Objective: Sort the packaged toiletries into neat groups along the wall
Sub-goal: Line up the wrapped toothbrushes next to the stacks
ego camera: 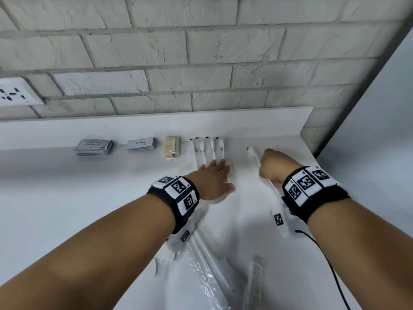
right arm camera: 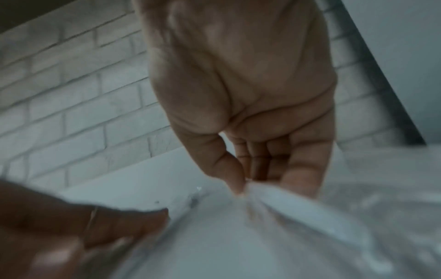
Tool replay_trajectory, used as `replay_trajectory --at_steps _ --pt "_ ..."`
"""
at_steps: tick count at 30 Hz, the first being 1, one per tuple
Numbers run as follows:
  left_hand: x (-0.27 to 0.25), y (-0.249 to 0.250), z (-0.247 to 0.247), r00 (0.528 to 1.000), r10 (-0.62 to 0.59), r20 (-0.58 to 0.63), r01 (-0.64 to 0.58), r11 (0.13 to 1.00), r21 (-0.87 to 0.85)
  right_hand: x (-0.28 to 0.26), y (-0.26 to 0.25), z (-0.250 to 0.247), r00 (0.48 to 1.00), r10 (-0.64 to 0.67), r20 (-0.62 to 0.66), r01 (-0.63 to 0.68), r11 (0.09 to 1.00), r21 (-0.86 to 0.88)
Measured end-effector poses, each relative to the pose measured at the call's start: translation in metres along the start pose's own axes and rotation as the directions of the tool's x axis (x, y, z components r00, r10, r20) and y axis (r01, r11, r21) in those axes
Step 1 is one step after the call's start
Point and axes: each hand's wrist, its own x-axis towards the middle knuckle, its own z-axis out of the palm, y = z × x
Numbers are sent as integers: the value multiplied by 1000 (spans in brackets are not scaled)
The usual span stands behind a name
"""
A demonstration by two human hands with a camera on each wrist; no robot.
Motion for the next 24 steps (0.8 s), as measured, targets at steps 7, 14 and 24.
replay_trajectory --at_steps 7,14,24 --pt "0 -2 1 1000 1 8 -1 1000 -1 26 2 9 1000 -18 -10 21 842 539" --pt "2 -4 2 999 25 -46 -24 1000 12 16 -7 23 923 -385 -28 385 915 121" --pt "-1 -21 -1 992 22 -122 -20 1000 13 13 -30 33 927 -369 64 374 922 -103"
